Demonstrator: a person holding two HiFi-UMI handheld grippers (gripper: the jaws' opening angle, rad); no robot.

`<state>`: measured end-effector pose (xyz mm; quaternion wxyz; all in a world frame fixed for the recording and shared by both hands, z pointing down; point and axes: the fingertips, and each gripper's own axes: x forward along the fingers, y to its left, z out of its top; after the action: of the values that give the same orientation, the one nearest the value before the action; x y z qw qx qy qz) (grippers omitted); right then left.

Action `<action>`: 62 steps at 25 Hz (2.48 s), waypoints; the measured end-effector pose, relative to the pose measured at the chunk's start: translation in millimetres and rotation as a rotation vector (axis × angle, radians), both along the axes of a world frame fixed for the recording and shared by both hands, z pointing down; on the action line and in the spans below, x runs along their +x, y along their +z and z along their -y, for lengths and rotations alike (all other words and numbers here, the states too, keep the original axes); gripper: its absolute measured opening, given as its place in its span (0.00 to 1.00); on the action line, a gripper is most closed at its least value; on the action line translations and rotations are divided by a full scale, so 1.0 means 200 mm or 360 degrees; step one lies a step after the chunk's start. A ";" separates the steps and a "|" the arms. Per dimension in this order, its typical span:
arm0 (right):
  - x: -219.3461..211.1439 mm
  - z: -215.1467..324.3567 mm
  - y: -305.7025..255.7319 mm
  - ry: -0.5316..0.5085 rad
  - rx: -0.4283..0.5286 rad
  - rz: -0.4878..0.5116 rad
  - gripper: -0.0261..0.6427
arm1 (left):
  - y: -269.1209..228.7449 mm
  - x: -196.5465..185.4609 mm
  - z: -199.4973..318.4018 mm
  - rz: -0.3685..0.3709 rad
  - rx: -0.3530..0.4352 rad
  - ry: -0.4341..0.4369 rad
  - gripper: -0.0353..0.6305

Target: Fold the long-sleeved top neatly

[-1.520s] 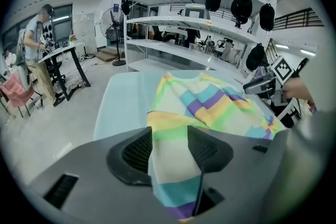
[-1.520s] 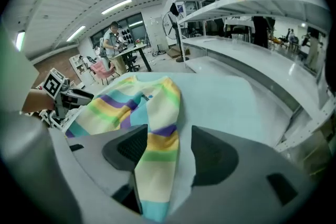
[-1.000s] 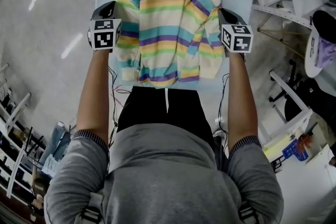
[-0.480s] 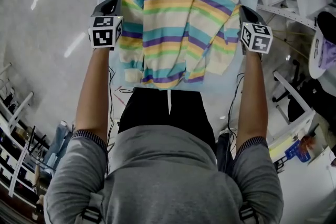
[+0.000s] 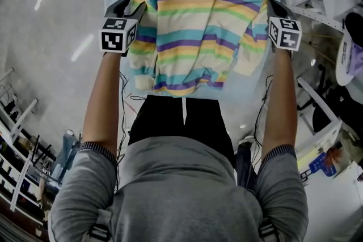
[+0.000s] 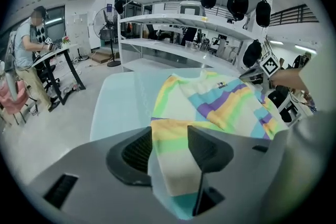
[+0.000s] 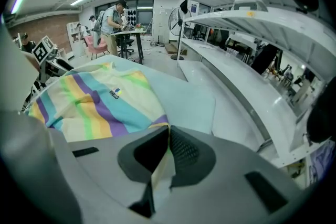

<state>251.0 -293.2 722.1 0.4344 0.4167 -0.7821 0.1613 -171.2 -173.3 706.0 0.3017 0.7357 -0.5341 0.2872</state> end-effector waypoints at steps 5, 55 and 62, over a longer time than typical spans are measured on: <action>-0.01 -0.01 0.02 0.0002 0.0008 0.0014 0.07 | 0.06 0.04 -0.01 0.0032 -0.0081 0.0032 0.38; -0.44 -0.86 -0.72 -0.0371 0.0027 0.0217 0.41 | -0.53 0.23 -0.45 -0.0016 0.0187 0.0514 0.39; -0.48 -1.06 -0.72 -0.0486 -0.0003 0.0221 0.41 | -0.46 0.40 -0.82 -0.0040 0.0089 0.0479 0.39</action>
<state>155.4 -80.6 579.0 0.3991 0.2805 -0.8643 0.1225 -92.1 -9.2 614.3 0.2414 0.8190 -0.4218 0.3049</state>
